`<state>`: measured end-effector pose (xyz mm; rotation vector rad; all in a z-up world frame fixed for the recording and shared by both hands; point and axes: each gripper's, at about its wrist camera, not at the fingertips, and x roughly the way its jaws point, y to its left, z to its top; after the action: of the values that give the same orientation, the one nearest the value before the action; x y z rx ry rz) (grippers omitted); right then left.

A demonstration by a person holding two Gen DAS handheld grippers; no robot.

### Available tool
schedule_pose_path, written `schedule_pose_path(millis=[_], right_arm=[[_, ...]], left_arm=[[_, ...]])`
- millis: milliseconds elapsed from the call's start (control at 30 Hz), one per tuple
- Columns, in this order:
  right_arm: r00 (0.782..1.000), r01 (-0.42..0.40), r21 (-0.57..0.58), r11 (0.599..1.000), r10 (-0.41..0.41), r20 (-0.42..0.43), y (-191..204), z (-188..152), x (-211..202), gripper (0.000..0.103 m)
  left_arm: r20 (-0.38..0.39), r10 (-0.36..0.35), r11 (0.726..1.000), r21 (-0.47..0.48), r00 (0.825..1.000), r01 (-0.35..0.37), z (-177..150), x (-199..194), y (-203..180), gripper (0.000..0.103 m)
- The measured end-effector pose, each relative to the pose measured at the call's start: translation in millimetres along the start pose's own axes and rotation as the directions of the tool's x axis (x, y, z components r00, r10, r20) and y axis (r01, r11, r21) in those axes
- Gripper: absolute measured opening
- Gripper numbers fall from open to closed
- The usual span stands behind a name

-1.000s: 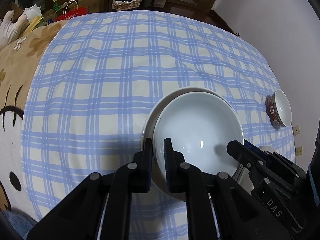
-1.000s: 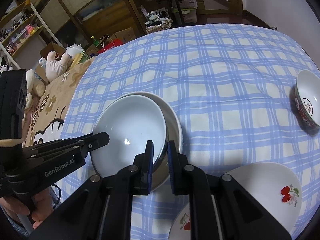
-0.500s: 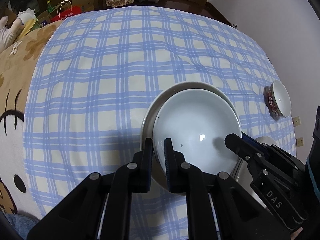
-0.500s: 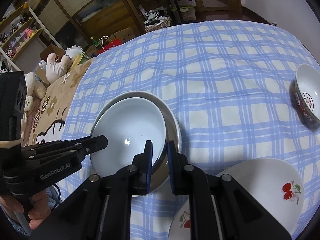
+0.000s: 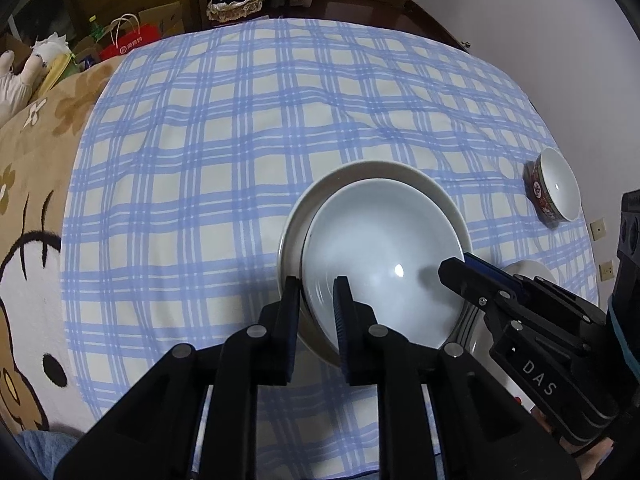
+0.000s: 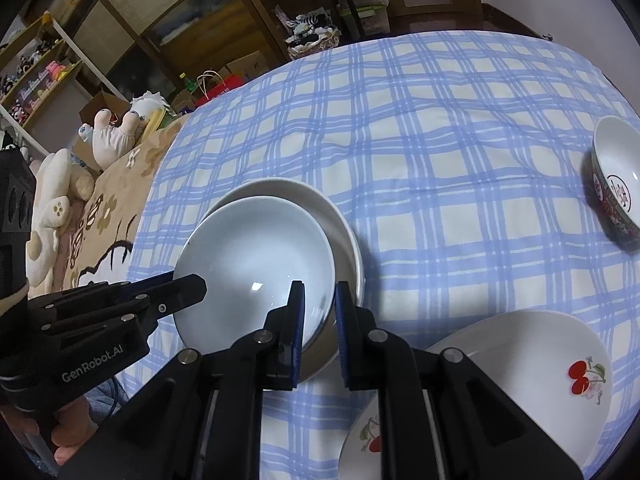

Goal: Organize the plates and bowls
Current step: 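Lower the red-patterned bowl into the large white bowl with both grippers, then open both grippers and lift them away from the nested bowls, then move both grippers to the small white bowl with the red seal logo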

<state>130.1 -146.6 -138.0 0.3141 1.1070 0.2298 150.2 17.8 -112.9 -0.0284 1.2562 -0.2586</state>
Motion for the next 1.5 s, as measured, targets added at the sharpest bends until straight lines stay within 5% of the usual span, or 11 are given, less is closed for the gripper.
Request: schedule_pose_path(millis=[167,300,400,567,700,733,900,967,1167,1500], right_arm=[[1.000,0.002,-0.016,1.000,-0.002,-0.007,0,0,1,0.016],[1.000,-0.011,-0.002,1.000,0.011,-0.014,-2,2,2,0.016],[1.000,-0.007,-0.001,1.000,0.007,-0.014,-1,3,2,0.017],[1.000,-0.012,-0.016,1.000,0.012,-0.013,3,4,-1,0.029],[1.000,0.004,-0.024,1.000,-0.003,0.024,4,7,-12,0.049],[0.999,0.017,-0.029,0.999,-0.017,0.031,4,8,-14,0.056],[0.998,0.033,-0.016,0.999,-0.032,0.049,-5,8,-31,0.060],[0.997,0.049,-0.014,0.999,-0.048,0.068,-8,8,-40,0.075],[0.988,0.083,0.016,0.996,-0.085,0.129,-23,7,-71,0.095],[0.957,0.164,0.072,0.984,-0.176,0.231,-61,3,-143,0.102]], left_arm=[[-0.022,-0.050,0.998,-0.035,0.999,0.049,0,-1,4,0.026],[-0.027,-0.123,0.991,-0.063,0.992,0.121,2,-1,6,0.047],[-0.026,-0.115,0.992,-0.047,0.993,0.114,4,-1,2,0.050],[-0.026,-0.093,0.995,-0.028,0.995,0.093,5,-2,-3,0.050],[0.074,0.042,0.999,0.015,0.996,-0.043,6,-23,-2,0.070],[0.082,0.043,0.999,0.003,0.996,-0.044,6,-25,1,0.070],[0.090,0.056,0.998,-0.023,0.994,-0.055,4,-31,13,0.070],[0.100,0.061,0.998,-0.026,0.993,-0.059,0,-35,15,0.071],[0.177,0.075,0.997,-0.020,0.981,-0.073,-8,-56,8,0.085],[0.280,0.057,0.998,-0.015,0.958,-0.055,-11,-89,-17,0.093]])
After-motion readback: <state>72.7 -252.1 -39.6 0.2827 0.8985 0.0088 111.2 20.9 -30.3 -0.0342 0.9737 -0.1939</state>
